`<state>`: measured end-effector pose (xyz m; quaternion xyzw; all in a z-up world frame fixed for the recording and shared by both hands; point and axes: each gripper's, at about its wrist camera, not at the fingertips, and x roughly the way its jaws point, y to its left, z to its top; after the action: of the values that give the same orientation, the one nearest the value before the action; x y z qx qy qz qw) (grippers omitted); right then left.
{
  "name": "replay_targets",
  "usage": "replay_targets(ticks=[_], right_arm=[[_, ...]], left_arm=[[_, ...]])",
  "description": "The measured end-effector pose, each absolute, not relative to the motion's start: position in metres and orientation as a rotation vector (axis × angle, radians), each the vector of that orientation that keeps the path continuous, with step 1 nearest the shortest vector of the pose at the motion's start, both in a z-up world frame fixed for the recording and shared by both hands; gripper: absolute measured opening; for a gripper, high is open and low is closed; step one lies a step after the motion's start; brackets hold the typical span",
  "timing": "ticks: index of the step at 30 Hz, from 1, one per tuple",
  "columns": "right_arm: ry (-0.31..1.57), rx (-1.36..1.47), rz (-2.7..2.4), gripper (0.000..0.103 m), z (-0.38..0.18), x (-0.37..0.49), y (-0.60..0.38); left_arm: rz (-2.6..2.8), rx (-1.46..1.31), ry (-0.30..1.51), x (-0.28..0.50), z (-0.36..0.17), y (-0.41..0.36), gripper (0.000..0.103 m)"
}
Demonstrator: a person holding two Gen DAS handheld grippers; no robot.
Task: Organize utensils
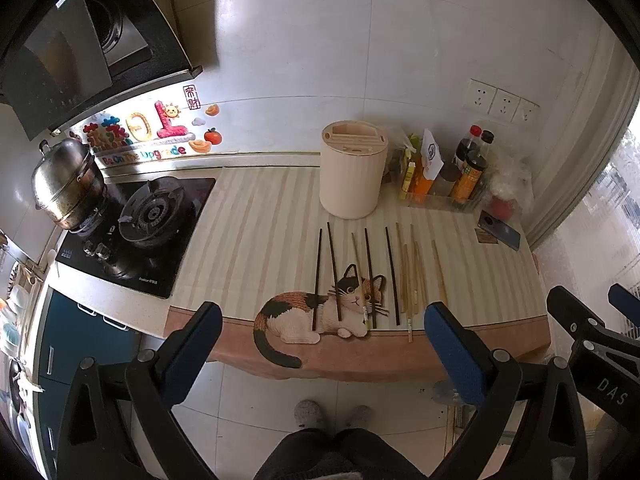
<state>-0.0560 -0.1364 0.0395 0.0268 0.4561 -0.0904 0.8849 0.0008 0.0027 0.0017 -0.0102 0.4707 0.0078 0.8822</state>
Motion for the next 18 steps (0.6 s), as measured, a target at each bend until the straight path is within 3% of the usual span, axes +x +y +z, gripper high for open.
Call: replay_targets(ticks=[18], right_arm=[[0.945, 0.057, -0.187, 0.103, 0.0390, -0.0532, -0.1376]], left_arm=[[0.016, -0.018, 0.977, 0.0034, -0.0021, 0.0036, 0.103]])
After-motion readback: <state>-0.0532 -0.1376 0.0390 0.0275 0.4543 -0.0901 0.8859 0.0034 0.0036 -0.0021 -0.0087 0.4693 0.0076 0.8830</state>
